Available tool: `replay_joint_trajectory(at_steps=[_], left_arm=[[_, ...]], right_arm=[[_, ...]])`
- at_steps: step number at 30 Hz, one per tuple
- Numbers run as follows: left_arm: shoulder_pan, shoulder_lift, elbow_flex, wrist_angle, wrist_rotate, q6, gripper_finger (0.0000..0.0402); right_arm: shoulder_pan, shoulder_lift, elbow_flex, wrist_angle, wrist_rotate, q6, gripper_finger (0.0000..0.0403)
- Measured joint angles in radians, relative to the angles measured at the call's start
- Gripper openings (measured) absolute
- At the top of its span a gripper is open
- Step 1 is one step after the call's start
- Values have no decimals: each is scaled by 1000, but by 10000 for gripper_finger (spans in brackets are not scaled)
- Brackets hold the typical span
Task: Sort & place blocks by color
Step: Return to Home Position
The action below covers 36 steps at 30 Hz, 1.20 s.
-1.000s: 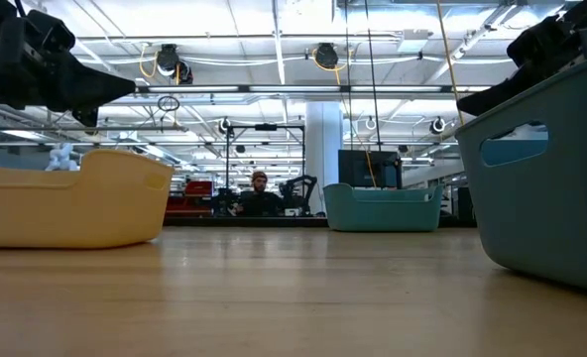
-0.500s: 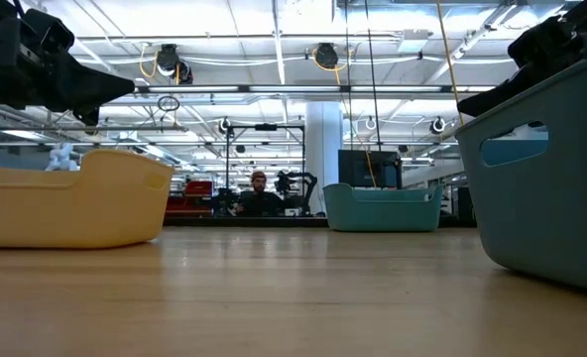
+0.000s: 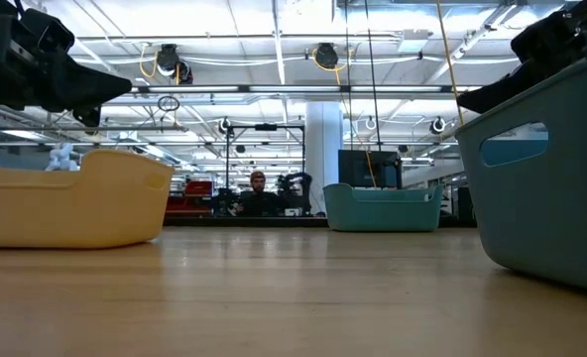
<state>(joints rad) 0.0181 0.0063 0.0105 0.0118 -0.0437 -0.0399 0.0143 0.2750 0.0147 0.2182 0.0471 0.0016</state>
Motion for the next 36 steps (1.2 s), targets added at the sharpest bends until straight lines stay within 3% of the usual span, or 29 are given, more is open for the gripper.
replay_joint_trajectory(at_steps=[16,29,36], left_arm=[[0,0,0,-2,12,-18,19],[0,0,0,-2,14,32,4],[0,0,0,-1,13,45,34]], right_arm=[[0,-259,0,-190,-29,19,0],[0,-266,-1,-196,-23,37,0],[0,-264,-1,-194,-23,23,0]])
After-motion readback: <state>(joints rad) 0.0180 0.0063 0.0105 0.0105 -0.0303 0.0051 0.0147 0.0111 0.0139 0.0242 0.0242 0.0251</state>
